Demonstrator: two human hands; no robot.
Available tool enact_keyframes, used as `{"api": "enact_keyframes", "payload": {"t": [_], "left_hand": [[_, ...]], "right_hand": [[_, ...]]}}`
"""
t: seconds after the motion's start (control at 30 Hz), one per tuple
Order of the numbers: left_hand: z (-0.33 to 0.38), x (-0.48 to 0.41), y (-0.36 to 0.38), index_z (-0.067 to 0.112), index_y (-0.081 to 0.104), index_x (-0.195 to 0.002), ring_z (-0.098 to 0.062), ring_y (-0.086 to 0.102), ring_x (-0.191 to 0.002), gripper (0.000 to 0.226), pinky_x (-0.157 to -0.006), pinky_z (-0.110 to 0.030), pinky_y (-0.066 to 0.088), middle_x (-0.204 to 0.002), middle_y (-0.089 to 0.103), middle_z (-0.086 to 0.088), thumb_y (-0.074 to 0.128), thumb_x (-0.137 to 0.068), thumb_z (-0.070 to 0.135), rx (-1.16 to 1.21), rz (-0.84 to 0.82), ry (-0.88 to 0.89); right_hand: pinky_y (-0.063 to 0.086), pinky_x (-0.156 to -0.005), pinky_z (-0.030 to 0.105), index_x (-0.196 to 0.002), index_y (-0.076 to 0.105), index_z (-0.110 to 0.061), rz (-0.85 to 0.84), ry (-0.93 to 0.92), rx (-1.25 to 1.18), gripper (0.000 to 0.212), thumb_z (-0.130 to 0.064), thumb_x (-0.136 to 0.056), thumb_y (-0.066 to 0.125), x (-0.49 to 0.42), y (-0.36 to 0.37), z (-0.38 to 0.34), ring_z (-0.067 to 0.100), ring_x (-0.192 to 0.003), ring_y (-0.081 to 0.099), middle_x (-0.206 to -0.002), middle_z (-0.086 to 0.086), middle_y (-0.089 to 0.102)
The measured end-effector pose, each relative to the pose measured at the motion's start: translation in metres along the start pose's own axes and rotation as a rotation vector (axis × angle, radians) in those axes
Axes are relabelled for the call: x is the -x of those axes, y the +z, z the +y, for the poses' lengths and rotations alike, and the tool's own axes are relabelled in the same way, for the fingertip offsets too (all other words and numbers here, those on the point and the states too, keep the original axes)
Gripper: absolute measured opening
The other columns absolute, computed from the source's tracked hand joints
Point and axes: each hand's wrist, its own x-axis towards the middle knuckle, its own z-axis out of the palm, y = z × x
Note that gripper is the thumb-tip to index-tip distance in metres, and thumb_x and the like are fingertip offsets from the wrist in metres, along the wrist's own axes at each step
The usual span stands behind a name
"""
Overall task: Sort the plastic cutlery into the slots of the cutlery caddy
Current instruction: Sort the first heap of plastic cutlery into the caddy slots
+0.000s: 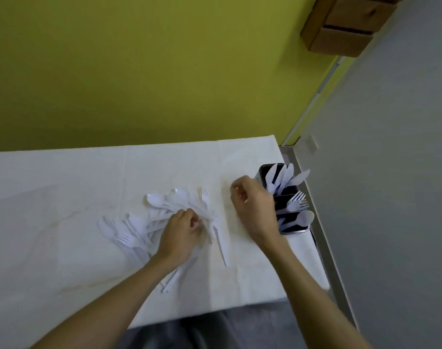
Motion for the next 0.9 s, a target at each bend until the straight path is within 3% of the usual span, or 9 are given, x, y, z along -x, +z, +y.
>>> {"api": "enact_keyframes", "payload": {"t": [0.07,0.13,0.2,0.3,0.43,0.53,0.7,0.8,0.9], "left_hand": [[-0.013,0.017,0.001,0.019,0.053,-0.081,-0.016,0.056,-0.082,0.031,-0.066,-0.027,0.046,-0.085,0.058,0.005,0.07,-0.08,0.044,-0.15,-0.115,-0.031],[-0.02,0.028,0.001,0.019,0.053,-0.085,-0.017,0.056,-0.087,0.039,-0.068,-0.027,0.045,-0.091,0.058,0.003,0.068,-0.077,0.055,-0.327,-0.226,-0.023],[-0.029,0.036,0.002,0.015,0.059,-0.09,-0.019,0.058,-0.091,0.041,-0.072,-0.029,0.045,-0.094,0.059,-0.001,0.067,-0.078,0.054,-0.397,-0.317,-0.021],[-0.037,0.039,0.0,0.011,0.062,-0.08,-0.018,0.061,-0.081,0.032,-0.068,-0.028,0.046,-0.083,0.061,-0.003,0.067,-0.082,0.043,-0.331,-0.364,-0.036],[-0.038,0.037,-0.004,0.012,0.064,-0.071,-0.013,0.062,-0.069,0.027,-0.069,-0.032,0.053,-0.07,0.064,0.0,0.069,-0.08,0.037,-0.133,-0.265,-0.048],[-0.035,0.03,-0.01,0.016,0.059,-0.064,-0.007,0.058,-0.055,0.03,-0.06,-0.023,0.049,-0.056,0.061,0.004,0.075,-0.078,0.037,0.087,-0.13,-0.146],[-0.033,-0.002,-0.016,0.008,0.06,-0.069,-0.012,0.066,-0.049,0.035,-0.064,-0.028,0.054,-0.056,0.067,-0.003,0.075,-0.079,0.039,0.274,0.065,-0.365],[-0.033,-0.011,-0.019,0.005,0.062,-0.08,-0.007,0.066,-0.049,0.037,-0.07,-0.03,0.058,-0.059,0.069,-0.003,0.074,-0.08,0.04,0.32,0.078,-0.424],[-0.039,-0.01,-0.018,0.006,0.061,-0.078,-0.018,0.069,-0.058,0.032,-0.074,-0.041,0.059,-0.058,0.068,-0.003,0.075,-0.08,0.036,0.349,0.069,-0.423]], "right_hand": [[0.048,-0.068,0.033,-0.096,0.06,-0.009,-0.284,0.165,0.134,0.009,-0.016,-0.091,0.06,0.019,0.044,0.015,0.024,-0.082,0.059,-0.094,0.007,0.063],[0.05,-0.077,0.035,-0.103,0.058,-0.007,-0.421,0.336,0.234,0.022,-0.024,-0.091,0.063,0.036,0.071,0.028,0.03,-0.093,0.061,-0.104,0.011,0.063],[0.049,-0.079,0.035,-0.107,0.056,-0.006,-0.45,0.453,0.214,0.029,-0.025,-0.089,0.067,0.049,0.085,0.032,0.031,-0.099,0.061,-0.108,0.012,0.061],[0.053,-0.078,0.036,-0.104,0.054,-0.006,-0.425,0.524,0.135,0.026,-0.021,-0.088,0.068,0.052,0.092,0.034,0.03,-0.096,0.062,-0.103,0.012,0.062],[0.044,-0.067,0.03,-0.097,0.055,-0.004,-0.307,0.61,0.069,0.013,-0.015,-0.09,0.059,0.042,0.08,0.039,0.026,-0.08,0.056,-0.09,0.008,0.059],[0.046,-0.066,0.03,-0.097,0.054,-0.006,-0.166,0.587,0.011,0.014,-0.017,-0.092,0.061,0.03,0.072,0.038,0.025,-0.077,0.058,-0.082,0.003,0.057],[0.055,-0.077,0.036,-0.1,0.061,-0.007,-0.324,0.506,-0.035,0.025,-0.025,-0.087,0.072,0.005,0.091,0.025,0.021,-0.082,0.06,-0.088,0.004,0.062],[0.052,-0.071,0.034,-0.07,0.056,-0.01,-0.427,0.517,0.061,0.028,-0.027,-0.086,0.072,0.001,0.104,0.022,0.019,-0.064,0.054,-0.066,0.002,0.055],[0.051,-0.059,0.031,-0.056,0.042,-0.013,-0.426,0.569,0.014,0.043,-0.024,-0.088,0.069,0.004,0.101,0.027,0.026,-0.057,0.062,-0.057,0.004,0.051]]}}
